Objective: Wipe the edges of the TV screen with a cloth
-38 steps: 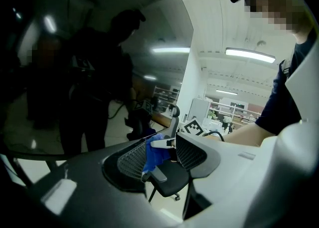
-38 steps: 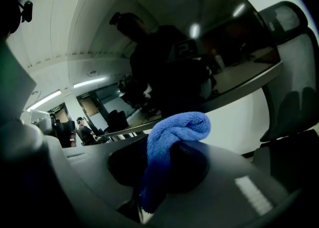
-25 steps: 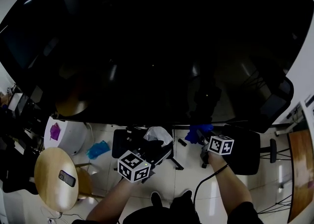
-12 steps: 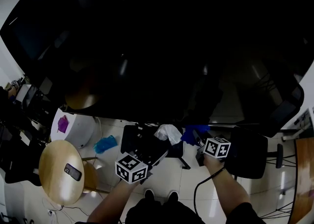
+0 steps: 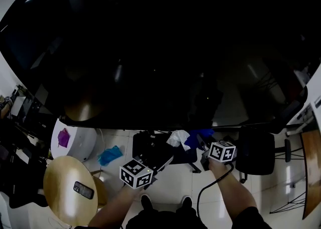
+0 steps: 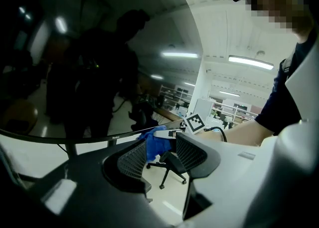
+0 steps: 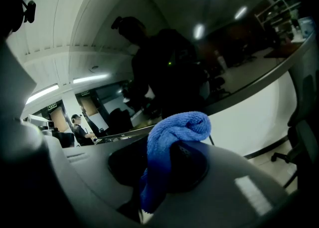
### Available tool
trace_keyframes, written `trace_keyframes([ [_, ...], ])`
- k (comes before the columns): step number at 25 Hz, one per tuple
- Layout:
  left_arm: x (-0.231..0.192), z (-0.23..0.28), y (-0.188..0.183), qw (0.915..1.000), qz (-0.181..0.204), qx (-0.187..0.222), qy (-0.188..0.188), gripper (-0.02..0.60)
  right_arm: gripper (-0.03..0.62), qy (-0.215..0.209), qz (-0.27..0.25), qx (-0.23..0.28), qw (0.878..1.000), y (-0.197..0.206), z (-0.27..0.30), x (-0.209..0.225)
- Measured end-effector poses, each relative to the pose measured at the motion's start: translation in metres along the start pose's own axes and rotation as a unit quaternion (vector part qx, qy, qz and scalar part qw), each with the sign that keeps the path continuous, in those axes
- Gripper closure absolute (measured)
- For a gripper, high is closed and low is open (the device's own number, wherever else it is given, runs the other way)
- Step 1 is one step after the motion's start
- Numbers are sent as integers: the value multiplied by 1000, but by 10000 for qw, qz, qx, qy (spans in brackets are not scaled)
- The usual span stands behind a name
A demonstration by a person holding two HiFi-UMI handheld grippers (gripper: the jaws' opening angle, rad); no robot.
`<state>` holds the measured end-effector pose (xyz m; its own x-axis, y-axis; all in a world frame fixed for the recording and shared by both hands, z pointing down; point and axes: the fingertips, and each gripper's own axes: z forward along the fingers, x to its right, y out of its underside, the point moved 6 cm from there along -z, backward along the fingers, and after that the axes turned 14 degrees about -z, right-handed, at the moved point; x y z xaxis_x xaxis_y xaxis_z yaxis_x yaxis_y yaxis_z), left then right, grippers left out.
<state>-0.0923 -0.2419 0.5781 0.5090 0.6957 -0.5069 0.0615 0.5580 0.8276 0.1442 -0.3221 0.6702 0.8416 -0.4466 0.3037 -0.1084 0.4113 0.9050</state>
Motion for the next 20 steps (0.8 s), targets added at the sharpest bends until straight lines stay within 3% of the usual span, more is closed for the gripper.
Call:
trace_keyframes([
  [7, -47, -48, -11, 9991, 147, -292, 253, 408, 523, 270, 51, 290, 9992, 8, 32, -54],
  [14, -77, -80, -8, 9998, -45, -168, -6, 408, 523, -98, -16, 493, 9987, 0, 67, -109],
  [20, -81, -102, -9, 9996, -64, 101, -260, 408, 522, -376, -262, 313, 9985, 0, 86, -128],
])
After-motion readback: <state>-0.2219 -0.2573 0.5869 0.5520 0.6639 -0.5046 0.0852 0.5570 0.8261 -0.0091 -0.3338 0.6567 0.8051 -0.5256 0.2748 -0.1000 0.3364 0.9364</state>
